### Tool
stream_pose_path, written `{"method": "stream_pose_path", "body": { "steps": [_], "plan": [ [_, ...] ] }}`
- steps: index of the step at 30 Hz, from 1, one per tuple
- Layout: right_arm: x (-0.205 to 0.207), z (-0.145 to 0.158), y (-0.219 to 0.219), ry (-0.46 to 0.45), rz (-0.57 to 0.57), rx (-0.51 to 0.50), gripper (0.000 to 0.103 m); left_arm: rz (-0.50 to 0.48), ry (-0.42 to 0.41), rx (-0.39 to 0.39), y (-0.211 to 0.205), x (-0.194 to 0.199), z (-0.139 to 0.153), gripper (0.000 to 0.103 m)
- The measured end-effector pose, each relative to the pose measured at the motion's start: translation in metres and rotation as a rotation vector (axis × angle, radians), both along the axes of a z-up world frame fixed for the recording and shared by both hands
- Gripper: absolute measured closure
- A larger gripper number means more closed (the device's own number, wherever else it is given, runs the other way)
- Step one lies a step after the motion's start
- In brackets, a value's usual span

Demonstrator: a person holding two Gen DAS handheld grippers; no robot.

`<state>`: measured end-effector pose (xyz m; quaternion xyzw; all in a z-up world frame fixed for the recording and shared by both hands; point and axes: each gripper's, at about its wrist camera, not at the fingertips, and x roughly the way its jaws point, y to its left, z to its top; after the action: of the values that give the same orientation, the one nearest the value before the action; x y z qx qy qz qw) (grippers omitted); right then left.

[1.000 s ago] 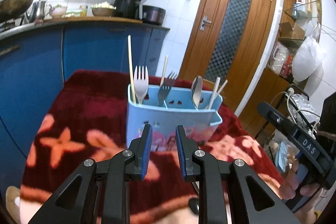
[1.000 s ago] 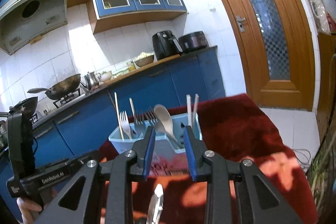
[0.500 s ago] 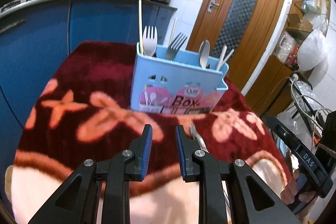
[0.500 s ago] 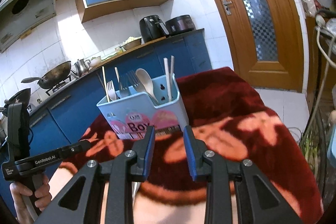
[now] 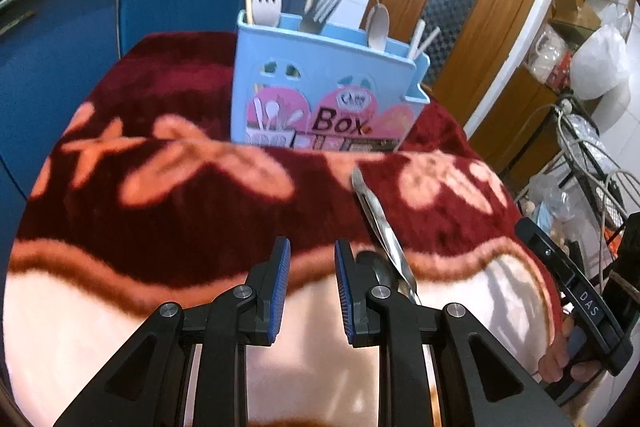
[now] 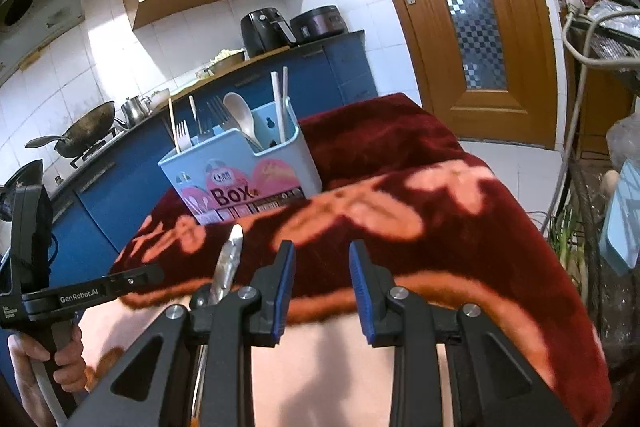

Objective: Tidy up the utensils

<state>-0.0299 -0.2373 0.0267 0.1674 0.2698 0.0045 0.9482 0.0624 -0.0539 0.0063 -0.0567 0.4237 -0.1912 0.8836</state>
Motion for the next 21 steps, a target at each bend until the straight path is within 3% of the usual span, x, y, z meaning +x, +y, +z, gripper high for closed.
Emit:
{"method": "stream_pose_path", "body": {
  "steps": [9,21],
  "plan": [
    [-0.011,-0.006,-0.005,0.011,0.014,0.016,0.072,-0.061,0.099,-0.012,-0.019,-0.01,-0.01,0.08],
    [-0.02,-0.012,-0.016,0.005,0.008,0.038,0.072,-0.102,0.167,-0.027,-0.04,-0.01,-0.023,0.08]
  ]
}}
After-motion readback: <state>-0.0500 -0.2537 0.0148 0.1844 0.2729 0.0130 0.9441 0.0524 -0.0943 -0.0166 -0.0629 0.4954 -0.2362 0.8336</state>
